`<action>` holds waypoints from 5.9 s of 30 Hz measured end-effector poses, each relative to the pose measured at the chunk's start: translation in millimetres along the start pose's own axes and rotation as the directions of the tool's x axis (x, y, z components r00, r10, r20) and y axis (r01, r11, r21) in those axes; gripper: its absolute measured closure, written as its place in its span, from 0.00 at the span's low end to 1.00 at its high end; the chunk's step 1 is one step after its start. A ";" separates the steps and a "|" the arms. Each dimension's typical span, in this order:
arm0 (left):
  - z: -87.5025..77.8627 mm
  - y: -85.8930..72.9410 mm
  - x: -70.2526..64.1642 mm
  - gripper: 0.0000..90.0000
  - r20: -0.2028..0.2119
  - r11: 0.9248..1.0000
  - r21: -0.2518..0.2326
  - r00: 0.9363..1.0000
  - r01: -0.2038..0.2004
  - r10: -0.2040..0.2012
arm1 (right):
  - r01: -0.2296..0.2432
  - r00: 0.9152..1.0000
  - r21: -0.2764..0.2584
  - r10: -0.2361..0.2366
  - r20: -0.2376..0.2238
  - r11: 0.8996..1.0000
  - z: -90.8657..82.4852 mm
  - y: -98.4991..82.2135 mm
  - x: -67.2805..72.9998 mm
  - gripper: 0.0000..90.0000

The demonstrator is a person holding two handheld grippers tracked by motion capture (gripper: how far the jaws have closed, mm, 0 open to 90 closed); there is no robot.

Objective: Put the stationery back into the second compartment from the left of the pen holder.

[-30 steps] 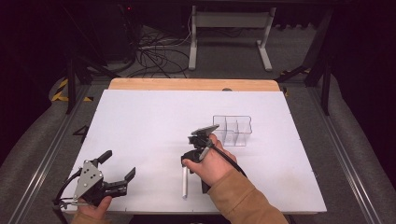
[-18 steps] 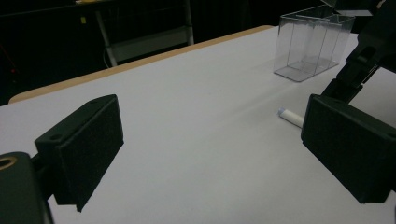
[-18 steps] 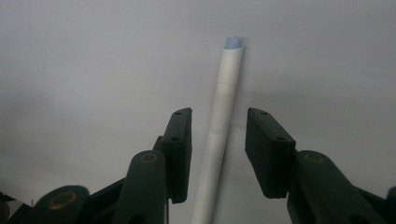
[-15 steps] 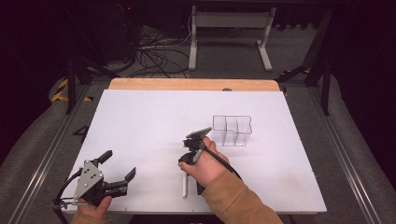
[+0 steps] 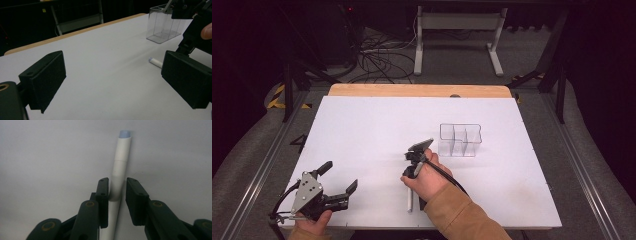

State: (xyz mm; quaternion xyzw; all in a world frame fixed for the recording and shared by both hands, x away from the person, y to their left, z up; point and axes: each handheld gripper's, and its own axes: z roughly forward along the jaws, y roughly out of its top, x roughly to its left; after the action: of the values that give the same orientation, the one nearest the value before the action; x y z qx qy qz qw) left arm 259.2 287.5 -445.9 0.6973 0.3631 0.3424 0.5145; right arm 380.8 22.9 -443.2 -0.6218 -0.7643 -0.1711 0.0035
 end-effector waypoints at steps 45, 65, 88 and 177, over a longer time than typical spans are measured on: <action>1.0 -0.6 -0.2 0.07 0.003 1.000 0.002 1.000 0.002 -0.002 | -0.033 0.999 -0.062 0.033 -0.011 0.998 -9.9 -3.9 3.7 0.88; 2.8 -0.5 0.3 0.07 0.005 1.000 0.006 1.000 0.000 0.000 | 0.002 0.997 -0.189 -0.016 -0.070 0.982 -39.3 -8.2 2.7 0.88; 3.8 -0.8 0.2 0.07 0.003 1.000 0.007 1.000 0.002 -0.002 | 0.175 0.944 -0.487 -0.286 -0.165 0.856 -81.6 -11.7 -15.6 0.88; 4.1 -0.8 0.5 0.07 -0.005 1.000 0.009 1.000 0.002 -0.002 | 0.291 0.892 -0.894 -0.436 0.124 0.341 -93.9 31.8 -165.6 0.88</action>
State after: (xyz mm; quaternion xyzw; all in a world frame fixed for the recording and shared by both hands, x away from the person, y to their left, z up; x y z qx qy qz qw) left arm 262.8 286.1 -447.7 0.6983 0.3668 0.3420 0.5108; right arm 429.1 -153.9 -382.7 -0.3275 -0.6714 -0.5872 -0.3118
